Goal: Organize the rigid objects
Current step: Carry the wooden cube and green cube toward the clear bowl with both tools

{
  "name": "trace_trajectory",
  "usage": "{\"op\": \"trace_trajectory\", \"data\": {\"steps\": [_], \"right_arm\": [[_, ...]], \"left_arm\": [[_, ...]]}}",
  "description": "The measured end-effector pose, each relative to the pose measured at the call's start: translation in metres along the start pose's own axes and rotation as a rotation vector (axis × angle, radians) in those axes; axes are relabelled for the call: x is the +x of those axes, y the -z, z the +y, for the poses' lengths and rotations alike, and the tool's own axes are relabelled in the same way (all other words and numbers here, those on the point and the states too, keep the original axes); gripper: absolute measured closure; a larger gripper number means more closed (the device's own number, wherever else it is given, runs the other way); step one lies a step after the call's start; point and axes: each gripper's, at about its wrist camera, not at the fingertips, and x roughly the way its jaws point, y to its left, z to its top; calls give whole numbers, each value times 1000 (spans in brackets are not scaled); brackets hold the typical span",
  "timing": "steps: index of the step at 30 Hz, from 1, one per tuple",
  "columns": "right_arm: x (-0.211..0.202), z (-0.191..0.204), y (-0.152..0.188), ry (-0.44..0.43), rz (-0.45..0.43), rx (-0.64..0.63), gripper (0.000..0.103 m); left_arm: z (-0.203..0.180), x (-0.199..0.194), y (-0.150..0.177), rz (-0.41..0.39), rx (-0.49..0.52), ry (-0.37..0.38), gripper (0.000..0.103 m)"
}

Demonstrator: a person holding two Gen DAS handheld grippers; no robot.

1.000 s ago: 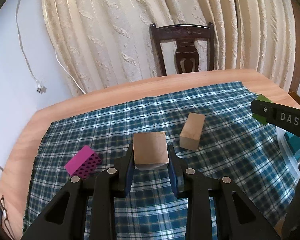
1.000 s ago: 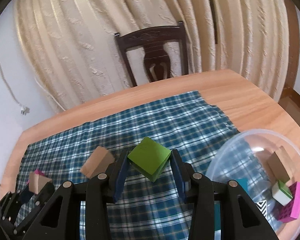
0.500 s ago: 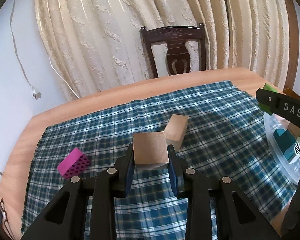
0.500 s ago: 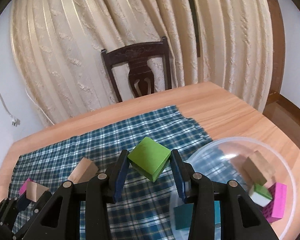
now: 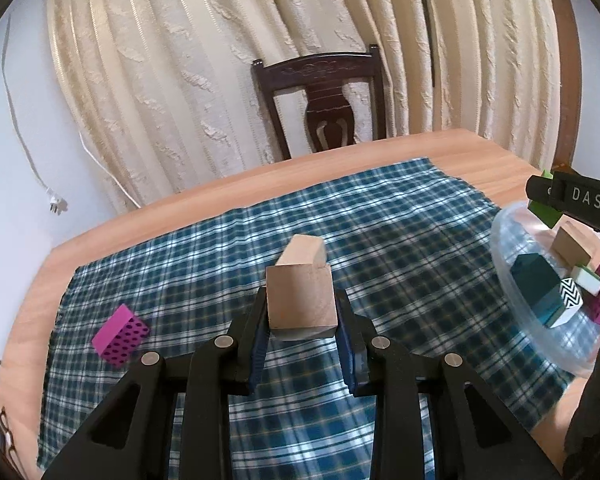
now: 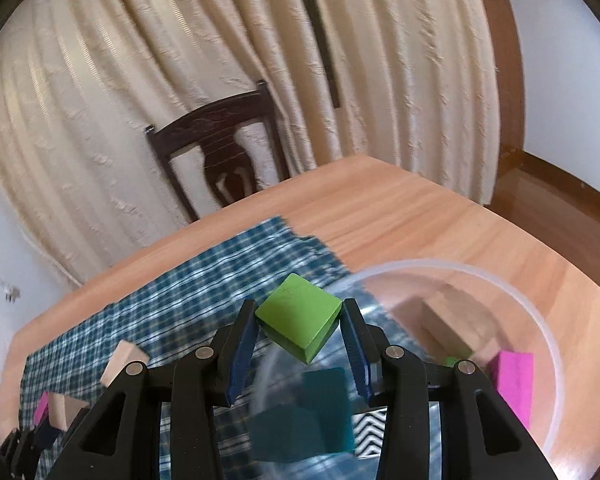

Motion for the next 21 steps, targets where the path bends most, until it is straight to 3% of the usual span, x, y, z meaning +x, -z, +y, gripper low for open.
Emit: {"op": "trace_trajectory", "data": {"steps": [12, 21], "right_arm": [[-1, -27, -2, 117, -23, 55, 58], [-3, -50, -3, 175, -32, 110, 58]], "left_arm": [[-31, -10, -7, -18, 47, 44, 72], [-67, -14, -16, -15, 101, 147, 72]]}}
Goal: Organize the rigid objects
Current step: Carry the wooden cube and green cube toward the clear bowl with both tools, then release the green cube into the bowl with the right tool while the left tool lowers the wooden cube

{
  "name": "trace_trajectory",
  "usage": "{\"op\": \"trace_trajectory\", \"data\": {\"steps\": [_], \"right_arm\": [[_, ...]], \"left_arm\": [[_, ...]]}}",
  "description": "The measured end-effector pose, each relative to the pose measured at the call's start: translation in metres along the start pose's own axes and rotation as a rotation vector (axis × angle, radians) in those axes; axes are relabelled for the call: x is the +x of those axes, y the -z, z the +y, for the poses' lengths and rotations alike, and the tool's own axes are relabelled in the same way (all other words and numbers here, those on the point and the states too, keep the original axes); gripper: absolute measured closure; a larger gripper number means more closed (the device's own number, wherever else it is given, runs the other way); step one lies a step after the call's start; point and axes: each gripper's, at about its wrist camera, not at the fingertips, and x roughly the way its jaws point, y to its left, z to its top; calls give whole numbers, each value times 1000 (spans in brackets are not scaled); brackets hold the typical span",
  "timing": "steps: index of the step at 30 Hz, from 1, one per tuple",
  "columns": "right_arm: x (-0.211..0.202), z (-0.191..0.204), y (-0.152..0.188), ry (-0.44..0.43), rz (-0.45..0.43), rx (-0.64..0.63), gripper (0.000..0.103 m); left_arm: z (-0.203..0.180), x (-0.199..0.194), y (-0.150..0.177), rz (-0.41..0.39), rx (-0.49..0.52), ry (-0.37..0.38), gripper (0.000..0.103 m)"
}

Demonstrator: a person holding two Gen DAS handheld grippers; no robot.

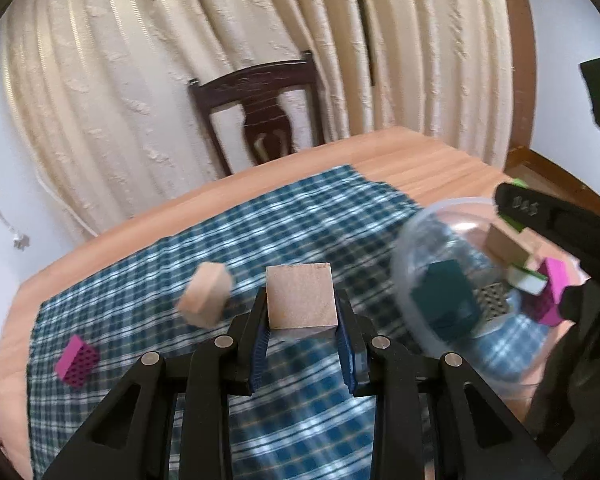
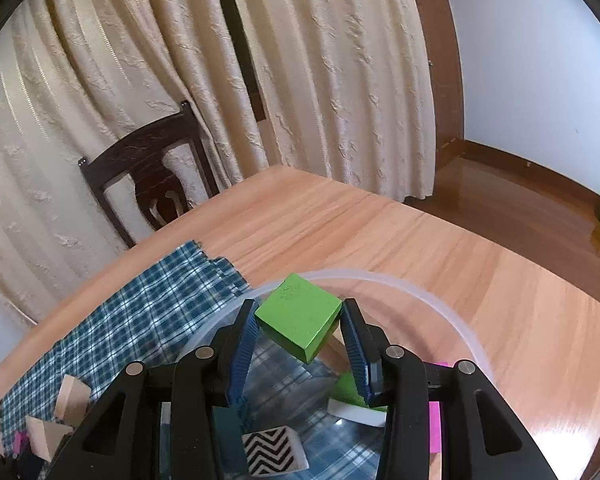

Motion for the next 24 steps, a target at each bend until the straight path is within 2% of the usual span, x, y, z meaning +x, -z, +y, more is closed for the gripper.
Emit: {"op": "trace_trajectory", "data": {"steps": [6, 9, 24], "right_arm": [[-2, -7, -2, 7, -13, 27, 57], [-6, -9, -3, 8, -28, 42, 46], [-9, -17, -7, 14, -49, 83, 42]], "left_arm": [[-17, 0, -9, -10, 18, 57, 72], [-24, 2, -12, -12, 28, 74, 72], [-43, 17, -22, 11, 38, 146, 72]]}}
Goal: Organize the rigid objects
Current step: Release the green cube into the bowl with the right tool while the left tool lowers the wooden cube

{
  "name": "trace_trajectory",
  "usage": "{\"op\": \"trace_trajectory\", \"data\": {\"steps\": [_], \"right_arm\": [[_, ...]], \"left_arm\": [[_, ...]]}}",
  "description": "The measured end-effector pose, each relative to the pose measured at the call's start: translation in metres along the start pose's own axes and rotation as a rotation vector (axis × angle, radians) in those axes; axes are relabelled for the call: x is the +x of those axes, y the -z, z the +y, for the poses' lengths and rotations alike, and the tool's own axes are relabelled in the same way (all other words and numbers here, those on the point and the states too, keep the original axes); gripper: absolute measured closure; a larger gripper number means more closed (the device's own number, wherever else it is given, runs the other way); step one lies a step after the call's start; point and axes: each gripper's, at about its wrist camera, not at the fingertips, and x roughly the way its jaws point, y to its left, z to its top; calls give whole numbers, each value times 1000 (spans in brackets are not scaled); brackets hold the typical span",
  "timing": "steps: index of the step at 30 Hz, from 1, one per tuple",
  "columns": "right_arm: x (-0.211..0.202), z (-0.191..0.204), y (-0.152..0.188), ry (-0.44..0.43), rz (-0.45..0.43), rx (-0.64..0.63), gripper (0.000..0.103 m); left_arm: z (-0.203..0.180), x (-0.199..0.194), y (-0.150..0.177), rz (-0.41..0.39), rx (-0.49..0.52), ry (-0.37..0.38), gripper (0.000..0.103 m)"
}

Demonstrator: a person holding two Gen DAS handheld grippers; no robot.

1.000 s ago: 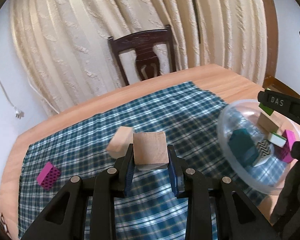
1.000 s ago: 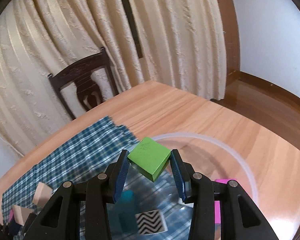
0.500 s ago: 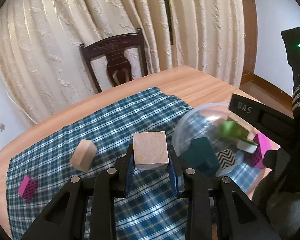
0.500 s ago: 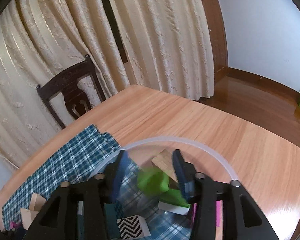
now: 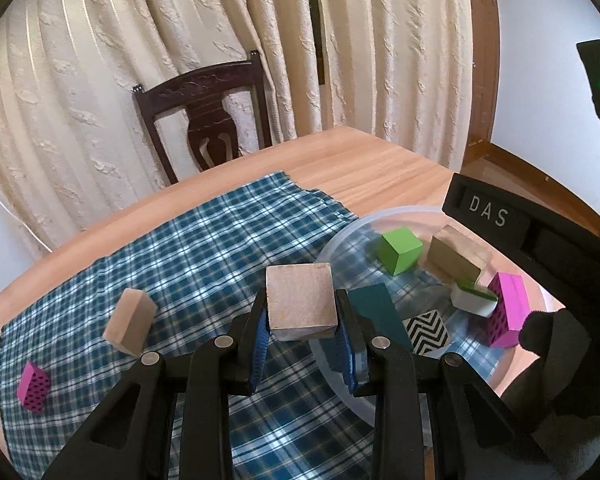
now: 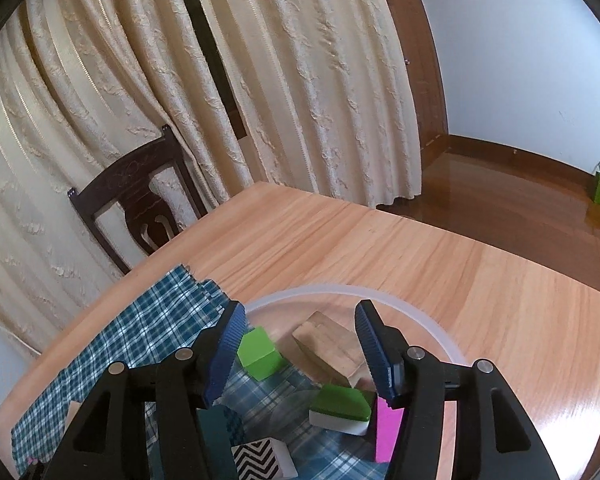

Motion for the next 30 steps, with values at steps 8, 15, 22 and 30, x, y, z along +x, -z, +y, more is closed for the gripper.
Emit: {"op": "trace_trajectory", "data": {"steps": [8, 15, 22, 30], "right_arm": [[-2, -3, -2, 2, -5, 16, 42], [-4, -8, -3, 9, -18, 41, 42], [-4, -8, -4, 10, -20, 44, 42], [-4, -9, -4, 9, -19, 45, 42]], "left_arm": [[-3, 9, -5, 13, -9, 52, 72], [-8, 9, -8, -3, -5, 84, 72], [-12, 9, -9, -10, 0, 117, 71], [-4, 5, -10, -29, -43, 127, 48]]}}
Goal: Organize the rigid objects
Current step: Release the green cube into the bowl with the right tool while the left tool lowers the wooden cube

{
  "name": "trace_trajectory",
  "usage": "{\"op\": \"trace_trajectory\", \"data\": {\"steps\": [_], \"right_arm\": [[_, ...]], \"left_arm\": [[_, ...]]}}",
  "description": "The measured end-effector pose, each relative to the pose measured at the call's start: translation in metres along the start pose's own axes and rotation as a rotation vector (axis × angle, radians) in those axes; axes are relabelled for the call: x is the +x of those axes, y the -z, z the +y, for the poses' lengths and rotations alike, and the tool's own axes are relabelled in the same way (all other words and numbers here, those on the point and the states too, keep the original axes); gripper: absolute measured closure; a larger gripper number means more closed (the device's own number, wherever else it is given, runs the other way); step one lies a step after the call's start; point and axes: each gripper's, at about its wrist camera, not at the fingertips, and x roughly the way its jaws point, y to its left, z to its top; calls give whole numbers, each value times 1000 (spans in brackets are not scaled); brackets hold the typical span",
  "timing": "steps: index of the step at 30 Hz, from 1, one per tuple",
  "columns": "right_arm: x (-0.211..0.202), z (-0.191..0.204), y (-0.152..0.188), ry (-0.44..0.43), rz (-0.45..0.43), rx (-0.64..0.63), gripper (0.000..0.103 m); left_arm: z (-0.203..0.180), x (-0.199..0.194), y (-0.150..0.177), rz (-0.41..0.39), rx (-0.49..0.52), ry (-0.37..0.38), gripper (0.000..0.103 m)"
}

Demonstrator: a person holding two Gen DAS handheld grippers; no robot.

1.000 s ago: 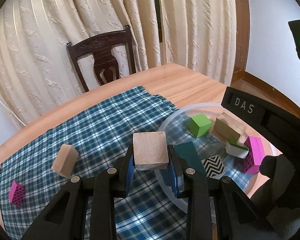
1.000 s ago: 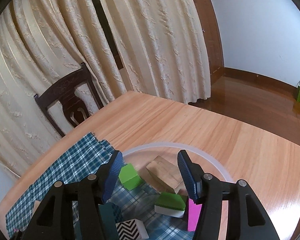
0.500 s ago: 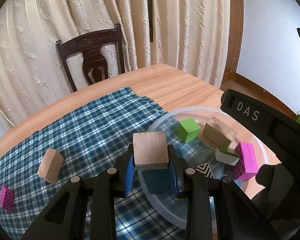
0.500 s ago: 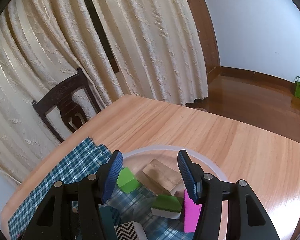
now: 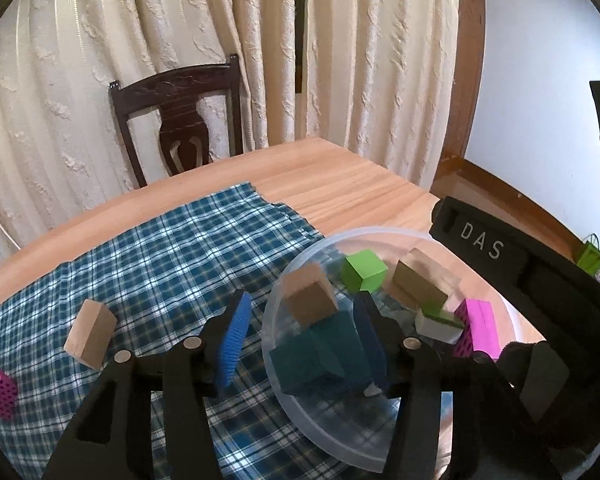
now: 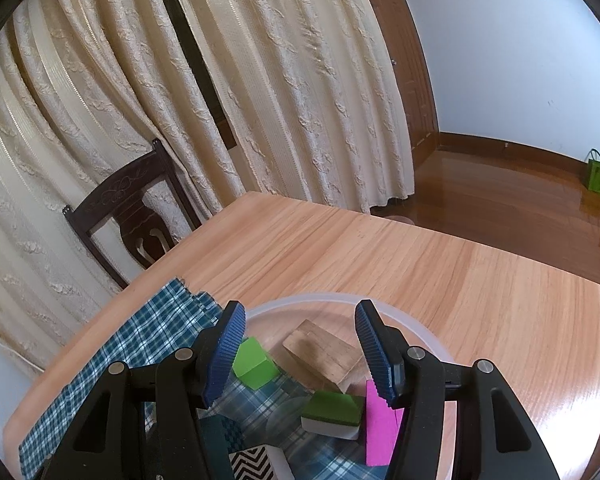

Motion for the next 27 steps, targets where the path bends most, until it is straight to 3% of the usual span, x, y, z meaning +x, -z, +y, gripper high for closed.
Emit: {"op": "trace_trajectory", "data": {"steps": [7, 10, 13, 17, 23, 25, 27], "right_arm": [[-1, 2, 0, -6, 2, -2, 41], [-2, 2, 0, -11, -3, 0, 32], [-3, 5, 0, -17, -10, -8, 32], [-1, 7, 1, -28, 3, -14, 32], [5, 15, 4, -125, 48, -40, 29], [4, 20, 6, -147, 54, -57, 18], [0, 22, 7, -155, 30, -66, 14]], "left_arm": [[3, 2, 3, 13, -9, -3, 46], [5, 3, 5, 21, -16, -7, 46], [8, 4, 6, 27, -26, -11, 46], [13, 4, 6, 31, -42, -20, 36], [25, -2, 6, 25, -74, -49, 32], [30, -3, 7, 25, -85, -60, 31], [34, -3, 8, 26, -93, -71, 31]]}}
